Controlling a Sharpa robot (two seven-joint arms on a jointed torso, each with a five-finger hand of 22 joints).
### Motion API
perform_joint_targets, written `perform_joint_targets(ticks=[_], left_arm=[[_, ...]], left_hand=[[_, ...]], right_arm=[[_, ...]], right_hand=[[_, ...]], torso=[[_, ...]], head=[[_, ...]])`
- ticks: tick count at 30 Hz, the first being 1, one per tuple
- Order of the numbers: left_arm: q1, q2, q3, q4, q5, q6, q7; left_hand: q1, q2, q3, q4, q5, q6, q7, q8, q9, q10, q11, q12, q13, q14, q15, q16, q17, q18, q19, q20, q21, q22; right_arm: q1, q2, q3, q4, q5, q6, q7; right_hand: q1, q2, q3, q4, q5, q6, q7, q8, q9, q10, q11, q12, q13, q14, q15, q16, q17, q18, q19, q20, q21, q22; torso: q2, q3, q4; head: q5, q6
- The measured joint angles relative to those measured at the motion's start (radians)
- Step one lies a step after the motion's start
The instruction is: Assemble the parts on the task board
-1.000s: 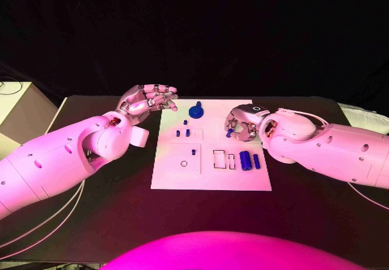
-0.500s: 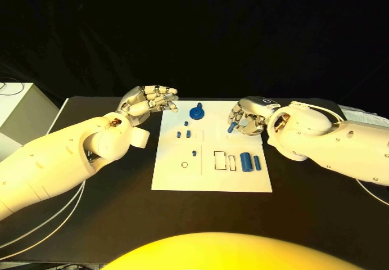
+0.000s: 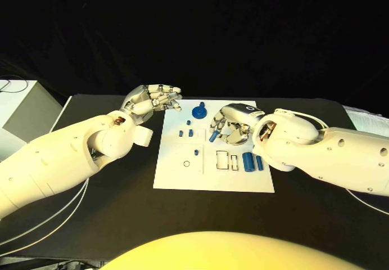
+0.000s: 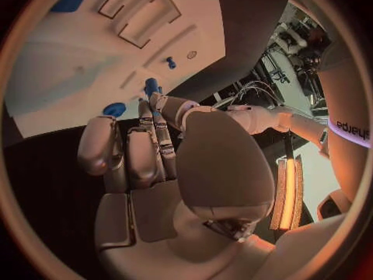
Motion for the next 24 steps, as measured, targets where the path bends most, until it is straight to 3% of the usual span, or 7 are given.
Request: perform_joint_targets(ticks=[9, 24], left_arm=[[0.0, 0.003, 0.0, -0.001, 0.0, 0.0, 0.0], [0.0, 0.003, 0.0, -0.002, 0.0, 0.001, -0.001]], left_hand=[[0.0, 0.0, 0.0, 0.0, 0.0, 0.0, 0.0, 0.0, 0.0, 0.0, 0.0, 0.0, 0.0, 0.0, 0.0, 0.0, 0.0, 0.0, 0.0, 0.0, 0.0, 0.0], [0.0, 0.0, 0.0, 0.0, 0.0, 0.0, 0.0, 0.0, 0.0, 0.0, 0.0, -0.004, 0.0, 0.0, 0.0, 0.0, 0.002, 0.0, 0.004, 0.004, -0.005, -0.001]], right_arm=[[-0.032, 0.066, -0.013, 0.014, -0.03, 0.0, 0.004], [-0.069, 0.129, -0.025, 0.021, -0.1, 0.0, 0.0]], right_hand=[[0.0, 0.0, 0.001, -0.001, 0.0, 0.0, 0.0, 0.005, 0.001, 0.003, 0.003, 0.002, -0.001, 0.0, 0.0, 0.0, -0.002, 0.0, 0.0, 0.0, 0.0, 0.0], [0.0, -0.001, 0.003, -0.005, 0.005, -0.001, 0.001, 0.005, 0.002, 0.003, 0.003, 0.002, 0.0, 0.0, 0.0, 0.0, -0.002, 0.0, 0.0, 0.0, 0.0, 0.0]], torso=[[0.001, 0.0004, 0.0009], [0.002, 0.0011, -0.0006]], head=[[0.01, -0.002], [0.02, -0.002]])
